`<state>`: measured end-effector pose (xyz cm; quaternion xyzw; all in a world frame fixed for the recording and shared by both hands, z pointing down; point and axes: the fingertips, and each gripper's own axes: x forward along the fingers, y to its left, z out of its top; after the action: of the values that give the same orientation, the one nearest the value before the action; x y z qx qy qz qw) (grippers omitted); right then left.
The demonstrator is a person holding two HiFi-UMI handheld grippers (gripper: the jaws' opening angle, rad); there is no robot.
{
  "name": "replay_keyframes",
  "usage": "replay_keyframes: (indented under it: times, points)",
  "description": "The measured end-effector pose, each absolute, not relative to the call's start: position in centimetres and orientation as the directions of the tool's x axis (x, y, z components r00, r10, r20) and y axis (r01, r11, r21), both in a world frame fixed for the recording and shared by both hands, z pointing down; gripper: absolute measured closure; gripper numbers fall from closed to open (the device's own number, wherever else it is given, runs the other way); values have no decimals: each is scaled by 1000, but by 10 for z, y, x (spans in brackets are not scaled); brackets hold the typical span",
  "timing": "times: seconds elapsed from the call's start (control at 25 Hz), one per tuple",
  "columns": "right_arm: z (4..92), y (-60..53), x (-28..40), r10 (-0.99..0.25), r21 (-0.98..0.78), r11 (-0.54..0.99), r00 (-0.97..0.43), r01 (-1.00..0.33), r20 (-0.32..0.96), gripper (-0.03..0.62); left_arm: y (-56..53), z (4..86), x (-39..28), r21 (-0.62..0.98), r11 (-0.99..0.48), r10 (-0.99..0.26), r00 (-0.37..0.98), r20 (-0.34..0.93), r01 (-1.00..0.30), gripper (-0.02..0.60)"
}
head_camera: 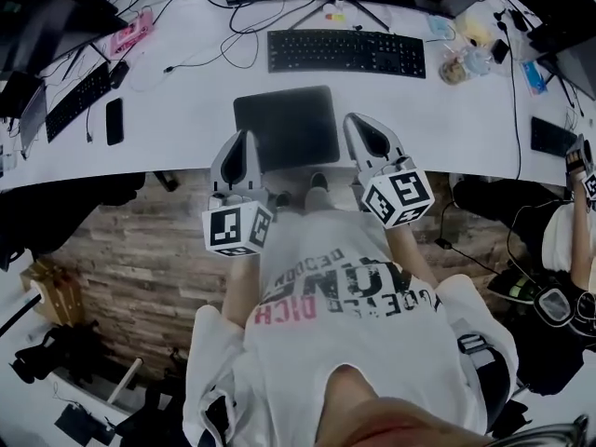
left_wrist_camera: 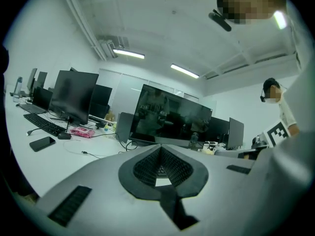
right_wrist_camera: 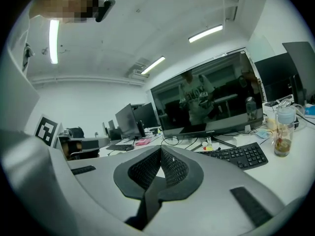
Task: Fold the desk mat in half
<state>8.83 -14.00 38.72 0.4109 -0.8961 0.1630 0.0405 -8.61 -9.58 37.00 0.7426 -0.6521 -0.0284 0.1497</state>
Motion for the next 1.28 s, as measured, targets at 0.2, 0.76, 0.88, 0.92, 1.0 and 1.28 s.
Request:
replay_keyframes:
  times: [0.2, 0.76, 0.88, 0.92, 1.0, 1.28]
  points:
    - [389, -144, 90, -702, -267, 632, -684, -727, 199, 597, -92, 372, -88, 258, -63, -982, 106, 154, -964, 578]
    - [378, -151, 84, -721, -264, 627, -674, -733, 158, 597, -95, 366, -97, 278, -78, -983, 120, 136, -957, 578]
    - [375, -153, 86, -737, -259, 612, -657, -748, 156, 597, -99, 365, -101, 281, -85, -982, 128, 136, -956, 578]
    - [374, -153, 87, -742, -258, 606, -652, -752, 155, 597, -100, 364, -102, 281, -88, -982, 130, 137, -956, 578]
    - [373, -153, 90, -749, -259, 598, -644, -759, 155, 597, -101, 364, -103, 281, -91, -981, 135, 140, -955, 578]
    - [381, -149, 101, -739, -252, 602, -648, -758, 182, 597, -95, 375, -102, 295, -59, -979, 113, 171, -954, 578]
